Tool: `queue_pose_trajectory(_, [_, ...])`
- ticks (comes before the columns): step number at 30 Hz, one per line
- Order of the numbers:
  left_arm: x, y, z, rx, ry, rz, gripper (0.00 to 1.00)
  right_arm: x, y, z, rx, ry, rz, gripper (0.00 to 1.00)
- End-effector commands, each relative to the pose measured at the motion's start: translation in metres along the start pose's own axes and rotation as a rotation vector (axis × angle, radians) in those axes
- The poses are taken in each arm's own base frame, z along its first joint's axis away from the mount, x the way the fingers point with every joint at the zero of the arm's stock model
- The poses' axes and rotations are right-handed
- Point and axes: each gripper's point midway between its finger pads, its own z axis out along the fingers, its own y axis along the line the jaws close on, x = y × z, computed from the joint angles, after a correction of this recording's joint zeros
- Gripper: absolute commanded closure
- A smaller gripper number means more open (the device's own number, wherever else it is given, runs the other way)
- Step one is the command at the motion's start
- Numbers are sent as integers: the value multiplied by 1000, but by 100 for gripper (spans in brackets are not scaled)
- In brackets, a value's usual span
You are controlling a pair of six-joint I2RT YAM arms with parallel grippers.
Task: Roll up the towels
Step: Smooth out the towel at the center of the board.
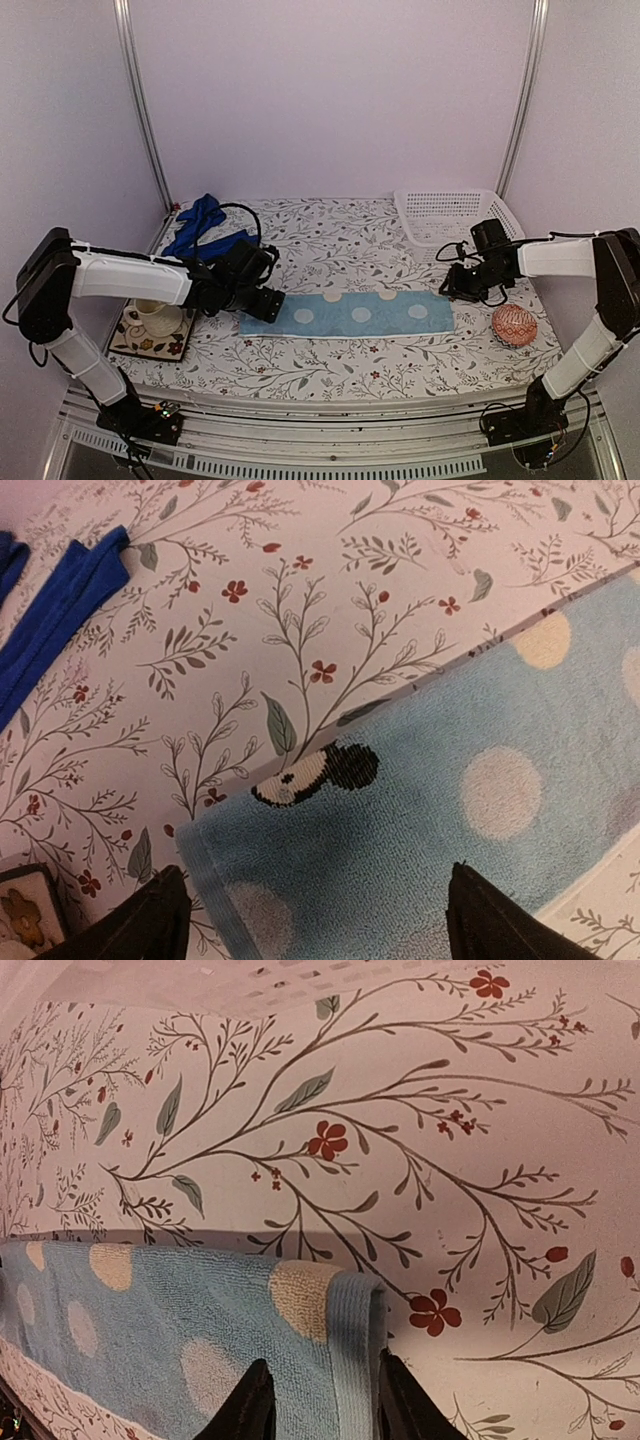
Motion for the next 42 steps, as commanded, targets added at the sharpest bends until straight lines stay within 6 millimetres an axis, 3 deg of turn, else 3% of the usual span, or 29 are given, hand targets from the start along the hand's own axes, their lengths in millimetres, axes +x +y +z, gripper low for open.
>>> queue_pose_trajectory(1, [-1, -7, 3, -3, -18, -1, 11, 4, -8, 9, 21, 14, 8, 64])
queue_pose_trajectory(10, [3, -10, 7, -8, -9, 16, 11, 8, -10, 14, 18, 29, 8, 77])
queue_pose_trajectory(16, [8, -8, 10, -18, 3, 21, 11, 9, -9, 15, 12, 33, 6, 96])
queue_pose_trajectory(34, [30, 4, 20, -105, 45, 25, 11, -19, 8, -1, -51, -44, 27, 98])
queue_pose_trajectory(42, [37, 11, 24, -148, 57, 32, 11, -23, 5, 1, -29, -46, 33, 98])
